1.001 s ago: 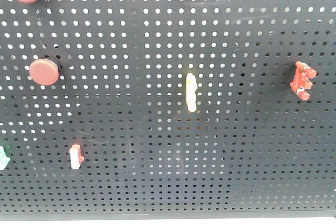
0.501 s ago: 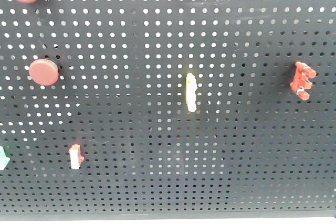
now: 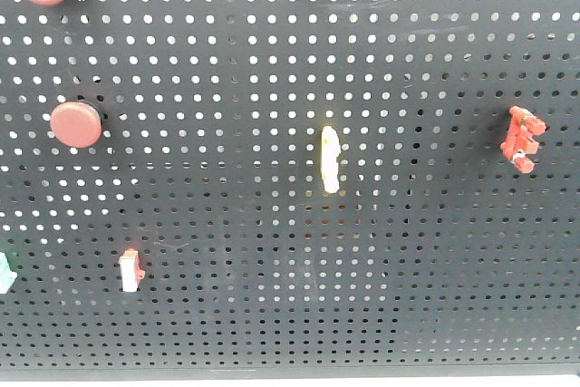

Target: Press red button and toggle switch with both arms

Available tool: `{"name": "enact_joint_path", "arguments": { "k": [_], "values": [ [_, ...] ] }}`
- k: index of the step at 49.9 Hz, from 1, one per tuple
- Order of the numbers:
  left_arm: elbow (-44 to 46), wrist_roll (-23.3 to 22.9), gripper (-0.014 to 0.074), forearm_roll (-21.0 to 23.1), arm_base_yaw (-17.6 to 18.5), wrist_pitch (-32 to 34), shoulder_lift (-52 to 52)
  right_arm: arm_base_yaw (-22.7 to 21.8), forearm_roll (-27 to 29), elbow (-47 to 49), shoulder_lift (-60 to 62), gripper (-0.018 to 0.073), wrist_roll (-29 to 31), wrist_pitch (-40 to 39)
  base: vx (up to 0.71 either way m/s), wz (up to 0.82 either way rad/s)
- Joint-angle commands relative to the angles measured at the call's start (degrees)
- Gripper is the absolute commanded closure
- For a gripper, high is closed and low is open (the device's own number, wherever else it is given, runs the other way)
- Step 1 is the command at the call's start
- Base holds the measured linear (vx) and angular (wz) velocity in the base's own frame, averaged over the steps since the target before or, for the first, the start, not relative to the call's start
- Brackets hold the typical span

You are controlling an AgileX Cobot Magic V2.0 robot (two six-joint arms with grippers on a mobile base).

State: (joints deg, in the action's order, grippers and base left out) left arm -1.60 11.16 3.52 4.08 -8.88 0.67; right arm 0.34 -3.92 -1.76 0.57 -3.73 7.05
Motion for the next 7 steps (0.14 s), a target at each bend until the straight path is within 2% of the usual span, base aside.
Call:
{"name": "enact_joint_path", "arguments": {
  "k": [1, 7],
  "values": [
    [-1.88, -0.13, 0.0594, 0.67, -0.06, 4.75, 0.93, -0.01, -0.3, -0.65, 1.02, 0.0559, 0.07, -4.57, 0.0, 0.0],
    [-1.88, -0.13, 0.0594, 0.67, -0.06, 4.75, 0.93, -0.01, -0.3, -0.65, 1.02, 0.0559, 0.07, -4.57, 0.0, 0.0]
  ]
}}
